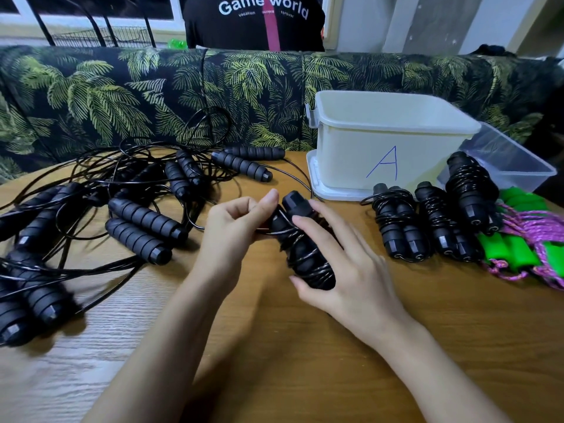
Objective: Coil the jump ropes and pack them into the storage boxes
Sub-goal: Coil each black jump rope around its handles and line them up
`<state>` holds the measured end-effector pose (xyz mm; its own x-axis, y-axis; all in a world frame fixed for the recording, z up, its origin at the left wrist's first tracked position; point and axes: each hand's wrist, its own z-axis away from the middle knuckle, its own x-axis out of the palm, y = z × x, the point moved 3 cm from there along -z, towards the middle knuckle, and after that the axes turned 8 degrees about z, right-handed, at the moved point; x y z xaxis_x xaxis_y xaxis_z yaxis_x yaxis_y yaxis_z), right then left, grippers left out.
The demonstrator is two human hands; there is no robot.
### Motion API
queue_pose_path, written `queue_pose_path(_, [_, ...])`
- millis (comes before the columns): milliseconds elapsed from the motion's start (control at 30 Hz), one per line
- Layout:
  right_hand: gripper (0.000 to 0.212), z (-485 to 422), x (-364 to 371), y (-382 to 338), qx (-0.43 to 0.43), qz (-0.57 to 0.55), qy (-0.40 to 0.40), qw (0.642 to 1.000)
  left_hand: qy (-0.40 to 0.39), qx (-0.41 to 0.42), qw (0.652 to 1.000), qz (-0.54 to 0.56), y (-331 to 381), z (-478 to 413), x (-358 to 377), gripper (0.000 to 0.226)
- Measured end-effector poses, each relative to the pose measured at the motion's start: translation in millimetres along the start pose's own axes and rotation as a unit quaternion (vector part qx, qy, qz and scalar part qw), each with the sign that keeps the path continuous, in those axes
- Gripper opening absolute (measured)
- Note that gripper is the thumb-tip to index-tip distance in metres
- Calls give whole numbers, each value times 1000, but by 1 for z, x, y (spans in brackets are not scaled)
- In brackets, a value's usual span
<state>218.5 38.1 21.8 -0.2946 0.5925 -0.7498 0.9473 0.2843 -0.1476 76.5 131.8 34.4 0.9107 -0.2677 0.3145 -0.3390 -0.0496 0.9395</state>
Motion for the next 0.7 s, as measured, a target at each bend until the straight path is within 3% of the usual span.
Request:
queue_pose_path(167, [74, 0, -2, -6, -25, -23, 29, 999, -13, -103, 991, 84, 3, -2, -6, 58])
queue_pose_path(267, [76, 1, -1, -7, 1, -40, 54, 998, -1, -203, 962, 184, -3, 3, 6, 21])
queue_pose_path(333, [77, 1, 1, -5, 34, -72, 66, 995, 31, -218, 940, 261, -7, 10, 16, 19])
queue_pose_path(400, [78, 1, 3, -3, 75, -115, 76, 988, 42, -166, 944, 282, -13, 15, 25, 19])
queue_pose_path(467, [78, 0, 5, 0, 110, -159, 83, 978, 70, -47, 973, 214, -15, 20, 28, 26])
queue_pose_path(533, [78, 0, 7, 3, 137, -195, 81, 968, 87, 123, 988, 26, -13, 27, 26, 39])
queue_pose_path(600, [78, 0, 8, 5, 144, -188, 78, 968, 81, 251, 953, -151, -7, 29, 26, 41])
queue_pose_path(633, [80, 0, 8, 8, 146, -176, 73, 971, 72, 273, 939, -199, -6, 27, 24, 41])
queue_pose_path(700, [84, 0, 8, 14, 151, -154, 53, 975, 48, 239, 937, -250, -6, 17, 17, 44])
